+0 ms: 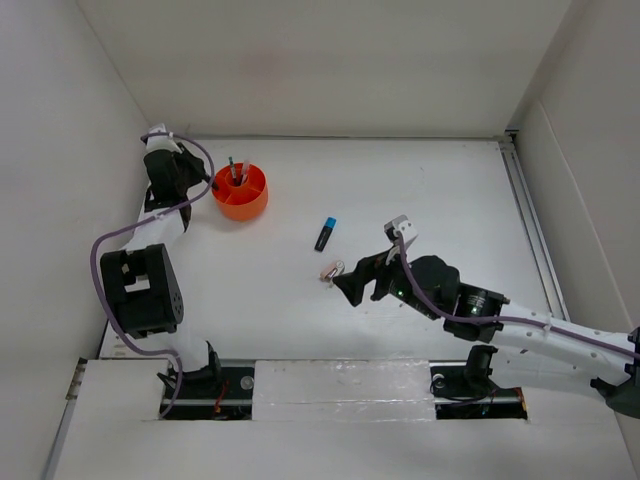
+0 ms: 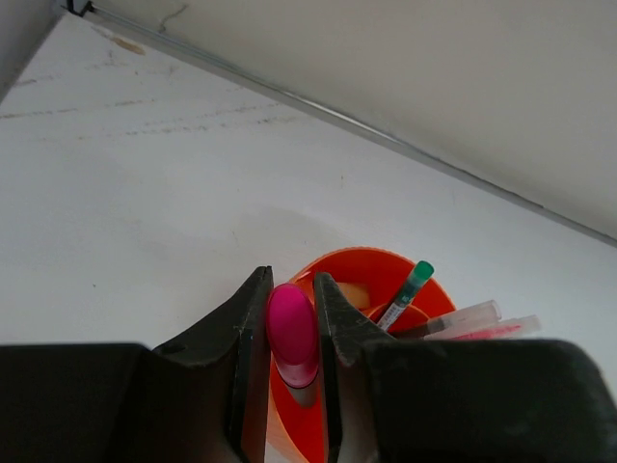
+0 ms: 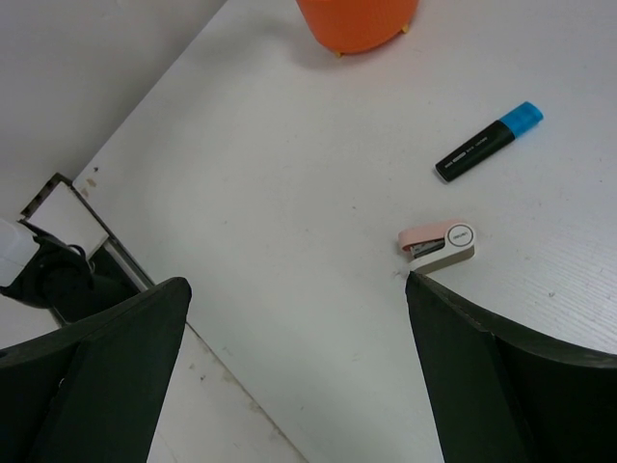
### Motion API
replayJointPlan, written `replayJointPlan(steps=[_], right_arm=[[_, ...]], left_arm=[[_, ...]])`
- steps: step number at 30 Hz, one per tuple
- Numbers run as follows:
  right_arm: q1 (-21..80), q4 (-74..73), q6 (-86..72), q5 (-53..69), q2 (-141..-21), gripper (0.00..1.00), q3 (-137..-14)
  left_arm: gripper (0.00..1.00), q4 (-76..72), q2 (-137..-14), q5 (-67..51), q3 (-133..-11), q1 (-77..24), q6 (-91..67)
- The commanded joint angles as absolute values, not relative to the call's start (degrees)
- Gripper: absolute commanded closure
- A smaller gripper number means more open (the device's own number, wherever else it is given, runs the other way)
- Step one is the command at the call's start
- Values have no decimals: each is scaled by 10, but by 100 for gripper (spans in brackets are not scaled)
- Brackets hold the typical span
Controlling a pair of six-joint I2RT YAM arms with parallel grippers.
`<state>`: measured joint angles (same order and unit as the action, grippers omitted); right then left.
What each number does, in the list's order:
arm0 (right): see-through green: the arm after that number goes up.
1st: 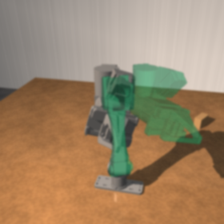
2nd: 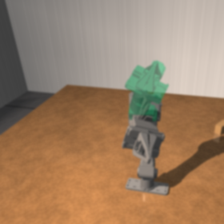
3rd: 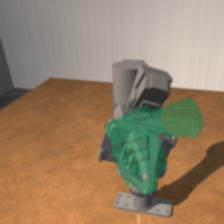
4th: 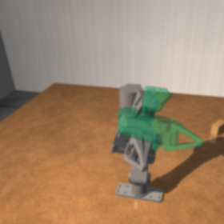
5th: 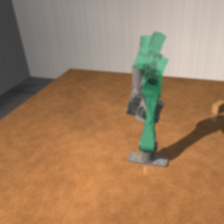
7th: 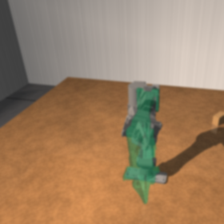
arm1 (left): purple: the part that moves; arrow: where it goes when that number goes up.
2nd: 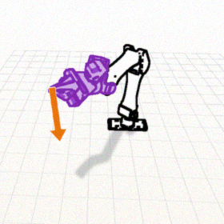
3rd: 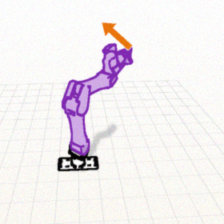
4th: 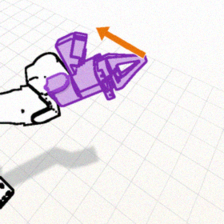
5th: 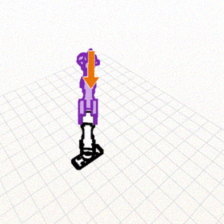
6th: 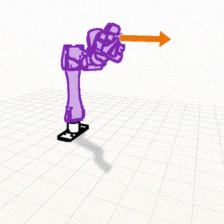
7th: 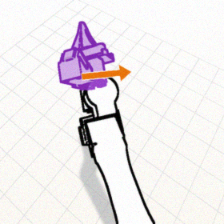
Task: Sort the stationery into containers
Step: Place the pen in the storage box, then pick up the pen from the center of the board.
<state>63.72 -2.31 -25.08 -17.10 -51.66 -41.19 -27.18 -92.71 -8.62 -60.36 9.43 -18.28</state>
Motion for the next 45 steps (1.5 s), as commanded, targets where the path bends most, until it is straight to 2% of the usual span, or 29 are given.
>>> replayJointPlan(steps=[1,18,19,20,25,32,35,36,37,41,44,45], right_arm=[[635,-14,-257,-167,-503,0,-410],[635,-25,-257,-179,-492,0,-405],[635,-25,-257,-179,-492,0,-405],[635,-25,-257,-179,-492,0,-410],[635,-25,-257,-179,-492,0,-410],[635,-25,-257,-192,-517,0,-422],[630,-36,-262,-206,-561,0,-448],[622,-44,-269,-207,-580,0,-473],[622,-52,-274,-214,-600,0,-487],[581,-118,-342,-244,-756,0,-587],[539,-203,-379,-250,-858,0,-706],[532,-244,-387,-250,-930,4,-740]], left_arm=[[100,-304,-942,-124,-627,94,-177],[98,-301,-970,-142,-639,94,-193],[95,-296,-970,-142,-639,94,-193],[84,-296,-970,-142,-639,89,-188],[58,-291,-963,-130,-639,83,-183],[48,-291,-915,-111,-628,83,-194],[23,-291,-854,-71,-617,83,-224],[6,-285,-834,-54,-617,83,-234],[0,-275,-793,-36,-617,83,-245],[0,-146,-723,-42,-683,92,-308],[0,-97,-711,-138,-732,92,-308],[0,-56,-705,-174,-765,92,-299]])
